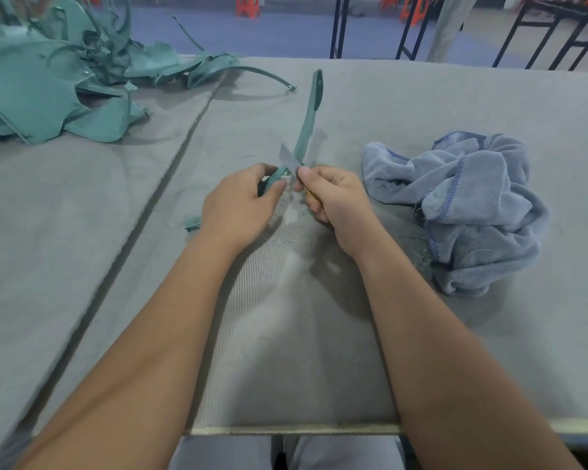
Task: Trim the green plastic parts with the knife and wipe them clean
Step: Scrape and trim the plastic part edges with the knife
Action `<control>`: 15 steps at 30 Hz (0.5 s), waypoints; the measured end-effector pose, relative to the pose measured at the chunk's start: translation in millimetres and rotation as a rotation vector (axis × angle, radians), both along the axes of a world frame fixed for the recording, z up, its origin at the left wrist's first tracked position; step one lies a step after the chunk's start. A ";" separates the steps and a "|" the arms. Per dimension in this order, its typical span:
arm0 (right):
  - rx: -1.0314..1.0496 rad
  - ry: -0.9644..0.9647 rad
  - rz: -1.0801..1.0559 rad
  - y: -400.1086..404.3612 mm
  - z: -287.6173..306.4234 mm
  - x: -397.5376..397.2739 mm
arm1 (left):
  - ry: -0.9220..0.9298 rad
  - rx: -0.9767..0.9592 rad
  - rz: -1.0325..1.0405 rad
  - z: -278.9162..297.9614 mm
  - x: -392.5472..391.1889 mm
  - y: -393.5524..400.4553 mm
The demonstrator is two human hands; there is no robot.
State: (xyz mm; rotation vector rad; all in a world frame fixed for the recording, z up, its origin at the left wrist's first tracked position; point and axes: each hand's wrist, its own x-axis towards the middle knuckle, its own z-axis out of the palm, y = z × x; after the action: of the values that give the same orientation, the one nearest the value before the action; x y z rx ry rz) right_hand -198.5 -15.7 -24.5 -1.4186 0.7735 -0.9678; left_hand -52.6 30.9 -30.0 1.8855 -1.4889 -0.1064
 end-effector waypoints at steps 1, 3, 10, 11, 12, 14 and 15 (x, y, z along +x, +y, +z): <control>-0.022 0.019 0.006 0.2 -0.8 0.0 | -0.006 -0.010 -0.004 0.0 0.2 0.4; -0.047 0.060 0.001 -0.7 -2.9 0.3 | 0.018 -0.019 -0.023 1.0 -0.3 1.9; -0.098 0.065 -0.049 -2.8 -7.7 2.9 | 0.185 -0.017 -0.126 2.0 -2.5 9.7; -0.102 0.061 -0.064 -3.1 -8.0 3.4 | 0.200 -0.023 -0.131 1.5 -3.1 9.7; -0.103 0.057 -0.076 -3.3 -8.5 3.9 | 0.213 -0.030 -0.128 1.2 -4.0 9.7; -0.099 0.043 -0.091 -3.7 -9.4 4.3 | 0.235 -0.044 -0.108 1.1 -6.0 9.2; -0.096 0.033 -0.098 -3.9 -10.0 4.4 | 0.248 -0.049 -0.103 1.3 -6.8 8.8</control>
State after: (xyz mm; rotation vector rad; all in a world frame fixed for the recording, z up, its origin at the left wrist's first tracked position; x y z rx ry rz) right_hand -194.1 -19.5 -34.5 -1.4944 0.8366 -1.0708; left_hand -59.4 39.7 -28.7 1.6894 -1.4040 -0.3362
